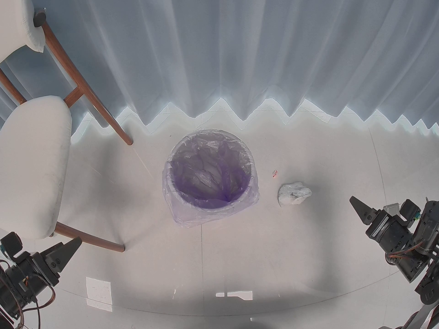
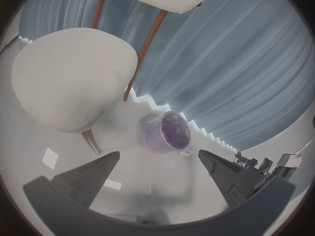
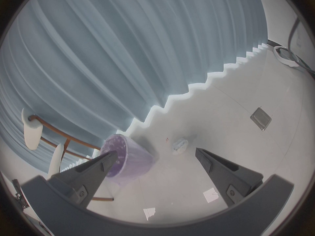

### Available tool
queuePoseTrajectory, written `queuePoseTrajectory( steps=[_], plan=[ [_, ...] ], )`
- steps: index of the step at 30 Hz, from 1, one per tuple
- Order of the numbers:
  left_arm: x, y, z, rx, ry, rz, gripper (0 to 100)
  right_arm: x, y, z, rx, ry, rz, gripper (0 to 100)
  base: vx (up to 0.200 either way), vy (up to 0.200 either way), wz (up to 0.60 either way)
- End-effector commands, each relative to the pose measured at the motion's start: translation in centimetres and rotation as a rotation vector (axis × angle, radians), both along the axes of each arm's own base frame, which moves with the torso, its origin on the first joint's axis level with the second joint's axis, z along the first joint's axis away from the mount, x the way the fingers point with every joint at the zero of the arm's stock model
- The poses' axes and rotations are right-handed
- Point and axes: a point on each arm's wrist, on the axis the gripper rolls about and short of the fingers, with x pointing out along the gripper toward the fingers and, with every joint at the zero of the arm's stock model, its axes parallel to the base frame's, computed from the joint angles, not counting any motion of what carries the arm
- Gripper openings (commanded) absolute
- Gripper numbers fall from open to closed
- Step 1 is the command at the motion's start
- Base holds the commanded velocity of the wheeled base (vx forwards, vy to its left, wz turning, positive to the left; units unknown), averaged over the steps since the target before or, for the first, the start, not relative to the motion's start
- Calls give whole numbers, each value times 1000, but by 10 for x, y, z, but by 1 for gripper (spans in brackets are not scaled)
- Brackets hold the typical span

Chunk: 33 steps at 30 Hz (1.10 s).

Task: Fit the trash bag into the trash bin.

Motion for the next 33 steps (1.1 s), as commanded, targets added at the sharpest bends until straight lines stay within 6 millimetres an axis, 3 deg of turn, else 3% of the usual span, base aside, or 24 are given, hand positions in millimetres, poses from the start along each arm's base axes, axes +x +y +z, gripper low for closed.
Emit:
queuePoseTrajectory(
  steps=[1,9,14,18,19,24,27,28,33],
  plan=[
    [-18,-1,-6,-2,-15,-27,100,5,2,23,-3,-40,43,100,0,0,0],
    [-26,-3,-10,-3,3,-75,100,55,3,44,-15,169,-7,100,0,0,0],
    [-31,-2,-14,10,33,-64,100,84,7,36,-31,288,23,100,0,0,0],
    [-32,-2,-15,10,43,-64,100,98,9,7,-117,393,61,100,0,0,0],
    [-32,-2,-15,10,43,-64,100,106,6,-10,-164,435,62,100,0,0,0],
    [-32,-1,-15,14,39,-56,100,138,-6,-44,-211,400,39,100,0,0,0],
    [-32,-1,-15,16,40,-52,100,144,-8,-49,-219,381,36,100,0,0,0],
    [-33,0,-15,30,26,-26,100,160,-9,-71,-252,367,56,100,0,0,0],
    [-33,1,-15,36,21,-16,100,182,-8,-84,-264,346,82,100,0,0,0]
  ],
)
